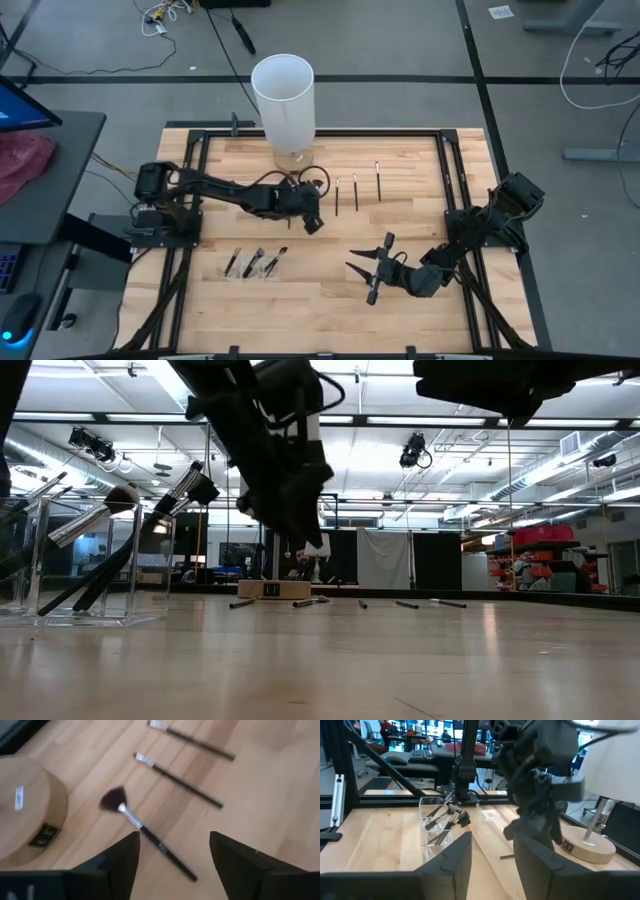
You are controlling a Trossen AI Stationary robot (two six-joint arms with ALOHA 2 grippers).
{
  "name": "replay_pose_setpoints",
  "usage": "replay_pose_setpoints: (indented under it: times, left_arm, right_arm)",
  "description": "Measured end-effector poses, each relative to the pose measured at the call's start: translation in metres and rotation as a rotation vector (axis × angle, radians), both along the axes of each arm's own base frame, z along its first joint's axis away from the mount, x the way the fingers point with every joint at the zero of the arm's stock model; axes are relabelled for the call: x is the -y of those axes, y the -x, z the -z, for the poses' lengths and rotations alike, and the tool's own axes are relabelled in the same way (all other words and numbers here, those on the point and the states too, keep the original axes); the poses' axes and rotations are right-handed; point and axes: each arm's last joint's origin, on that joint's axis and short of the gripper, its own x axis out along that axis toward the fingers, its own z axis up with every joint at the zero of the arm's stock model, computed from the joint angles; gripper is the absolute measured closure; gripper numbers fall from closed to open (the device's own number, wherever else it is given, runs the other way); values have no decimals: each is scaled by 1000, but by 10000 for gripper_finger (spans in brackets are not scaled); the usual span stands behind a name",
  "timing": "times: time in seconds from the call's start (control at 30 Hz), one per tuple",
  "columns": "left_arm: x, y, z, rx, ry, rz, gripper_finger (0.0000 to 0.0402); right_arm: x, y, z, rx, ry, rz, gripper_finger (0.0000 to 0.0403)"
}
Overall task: Put items in baskets/containers
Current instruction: Put the highlighter brush in the transparent organizer
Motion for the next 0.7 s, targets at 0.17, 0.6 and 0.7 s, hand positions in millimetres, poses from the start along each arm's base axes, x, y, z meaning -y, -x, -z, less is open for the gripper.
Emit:
replay_pose_setpoints:
  times: [0.17, 0.6, 0.7]
  left_arm:
    - [-12, -6, 14, 19, -45, -116, 152]
    - [-44, -20, 64, -9, 109, -125, 197]
    - [-46, -22, 71, -12, 132, -127, 210]
  right_arm:
    - [0, 0, 0, 0, 0, -1, 254]
    - [0, 0, 0, -1, -1, -5, 254]
    - [0, 0, 0, 0, -1, -5, 254]
